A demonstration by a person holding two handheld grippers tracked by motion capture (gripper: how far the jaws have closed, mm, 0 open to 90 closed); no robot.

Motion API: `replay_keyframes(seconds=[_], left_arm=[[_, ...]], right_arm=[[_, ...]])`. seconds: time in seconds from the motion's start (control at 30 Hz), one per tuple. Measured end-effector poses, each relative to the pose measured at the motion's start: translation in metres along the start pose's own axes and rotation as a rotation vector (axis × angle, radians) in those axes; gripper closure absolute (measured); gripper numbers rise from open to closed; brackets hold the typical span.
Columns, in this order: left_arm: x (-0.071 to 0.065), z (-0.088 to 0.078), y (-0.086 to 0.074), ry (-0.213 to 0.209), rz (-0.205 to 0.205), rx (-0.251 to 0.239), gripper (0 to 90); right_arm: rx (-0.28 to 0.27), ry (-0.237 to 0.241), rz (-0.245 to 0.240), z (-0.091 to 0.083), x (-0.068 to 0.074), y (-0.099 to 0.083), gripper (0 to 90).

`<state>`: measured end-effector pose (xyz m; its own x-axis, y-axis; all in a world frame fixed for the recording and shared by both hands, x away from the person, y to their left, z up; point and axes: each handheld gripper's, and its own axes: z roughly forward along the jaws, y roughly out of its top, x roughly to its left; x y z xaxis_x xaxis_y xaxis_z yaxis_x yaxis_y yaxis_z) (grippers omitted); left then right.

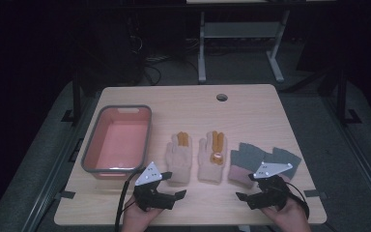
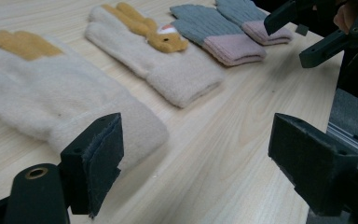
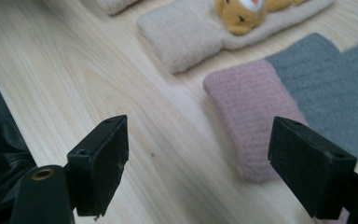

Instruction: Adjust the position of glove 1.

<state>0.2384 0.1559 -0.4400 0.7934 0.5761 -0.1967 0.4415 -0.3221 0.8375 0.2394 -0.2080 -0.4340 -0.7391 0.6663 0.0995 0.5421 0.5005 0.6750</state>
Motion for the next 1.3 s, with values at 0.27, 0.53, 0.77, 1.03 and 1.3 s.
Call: replay_keyframes(seconds=[0.27, 0.53, 0.77, 1.03, 1.3], left_arm=[[0.004, -0.004, 0.001, 0.007, -0.009, -0.011, 18.0], [0.004, -0.005, 0.002, 0.007, -0.004, -0.011, 18.0], [0.006, -0.007, 0.003, 0.012, -0.005, -0.019, 18.0], [0.005, -0.006, 0.004, 0.012, 0.001, -0.023, 18.0], [0.005, -0.008, 0.004, 0.015, -0.001, -0.028, 18.0]], right_arm=[[0.043, 0.027, -0.024, 0.006, -0.003, 0.02, 20.4], [0.057, 0.037, -0.068, 0.008, -0.003, 0.047, 20.4], [0.063, 0.061, -0.074, 0.015, -0.008, 0.069, 20.9], [0.083, 0.057, -0.094, 0.023, -0.012, 0.089, 20.8], [0.12, 0.058, -0.115, 0.039, -0.012, 0.104, 21.5]])
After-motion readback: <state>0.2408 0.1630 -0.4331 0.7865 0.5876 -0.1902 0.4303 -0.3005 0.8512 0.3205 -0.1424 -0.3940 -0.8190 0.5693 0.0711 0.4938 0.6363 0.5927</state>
